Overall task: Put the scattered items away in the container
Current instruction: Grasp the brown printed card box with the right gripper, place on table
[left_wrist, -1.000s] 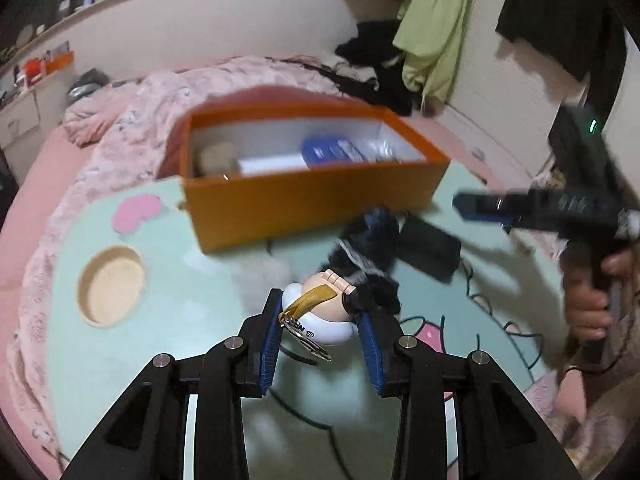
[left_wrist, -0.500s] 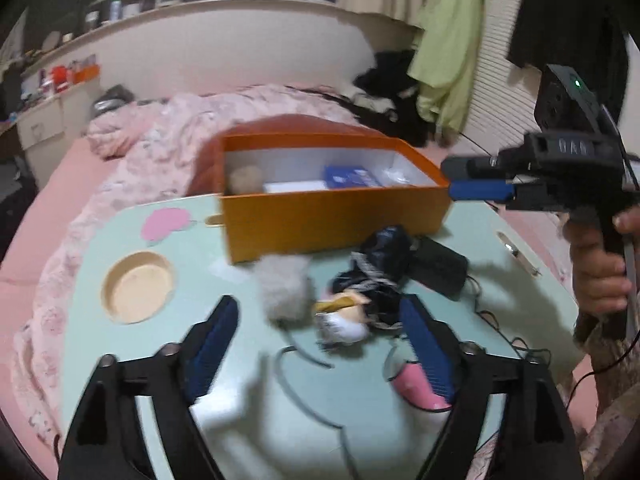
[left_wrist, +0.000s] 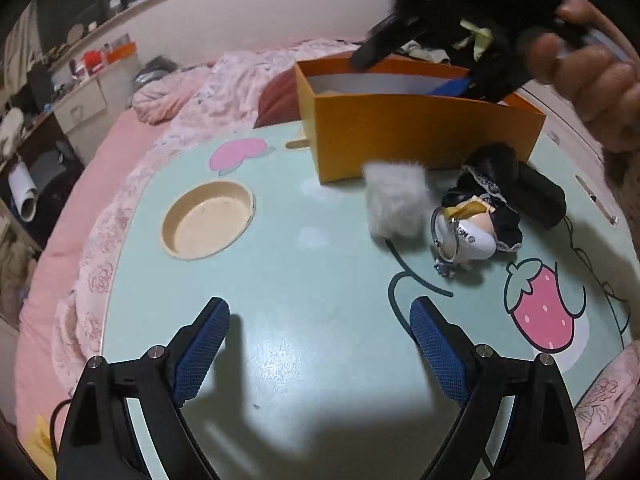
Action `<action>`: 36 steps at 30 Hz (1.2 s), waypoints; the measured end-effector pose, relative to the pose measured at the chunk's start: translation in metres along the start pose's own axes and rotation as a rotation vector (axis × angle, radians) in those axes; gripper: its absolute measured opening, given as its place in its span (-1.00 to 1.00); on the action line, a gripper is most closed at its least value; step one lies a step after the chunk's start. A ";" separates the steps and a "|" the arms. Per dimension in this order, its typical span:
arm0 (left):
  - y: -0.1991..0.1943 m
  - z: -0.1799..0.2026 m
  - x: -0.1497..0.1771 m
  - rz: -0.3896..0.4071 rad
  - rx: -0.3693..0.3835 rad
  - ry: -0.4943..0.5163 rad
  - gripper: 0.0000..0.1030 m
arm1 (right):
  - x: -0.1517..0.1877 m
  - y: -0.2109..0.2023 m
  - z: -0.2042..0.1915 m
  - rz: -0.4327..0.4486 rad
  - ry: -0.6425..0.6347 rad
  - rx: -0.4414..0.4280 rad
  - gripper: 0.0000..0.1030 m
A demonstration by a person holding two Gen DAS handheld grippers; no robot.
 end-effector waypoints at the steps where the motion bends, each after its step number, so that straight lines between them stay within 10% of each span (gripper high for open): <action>1: -0.002 -0.001 -0.001 0.009 0.007 -0.005 0.78 | -0.001 0.006 0.001 -0.017 0.002 0.007 0.31; 9: 0.000 0.000 0.000 0.004 0.027 -0.015 0.78 | -0.003 0.045 0.005 -0.134 0.006 0.023 0.34; 19: 0.002 0.001 -0.002 -0.001 0.021 -0.017 0.78 | -0.009 0.009 0.027 -0.030 0.053 -0.024 -0.70; 23: 0.002 0.001 -0.001 -0.001 0.018 -0.014 0.78 | -0.012 -0.014 0.058 0.050 0.082 0.124 -0.70; 26: 0.002 0.001 -0.001 -0.001 0.018 -0.015 0.78 | -0.012 -0.026 0.064 0.095 0.098 0.076 -0.61; 30: 0.002 0.001 0.000 -0.001 0.020 -0.017 0.78 | -0.013 -0.038 0.055 0.152 0.061 0.020 0.21; 36: 0.002 0.001 0.000 0.000 0.020 -0.018 0.78 | -0.022 -0.023 0.025 0.168 -0.037 0.098 0.30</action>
Point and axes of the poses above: each gripper's, at about its wrist camera, not at the fingertips, and y roughly the way its jaws point, z to its right, x to its underside, the point moved 8 cm from there along y, roughly the way its jaws point, and after that the axes turned 6 degrees about -z, right-handed, at the moved point
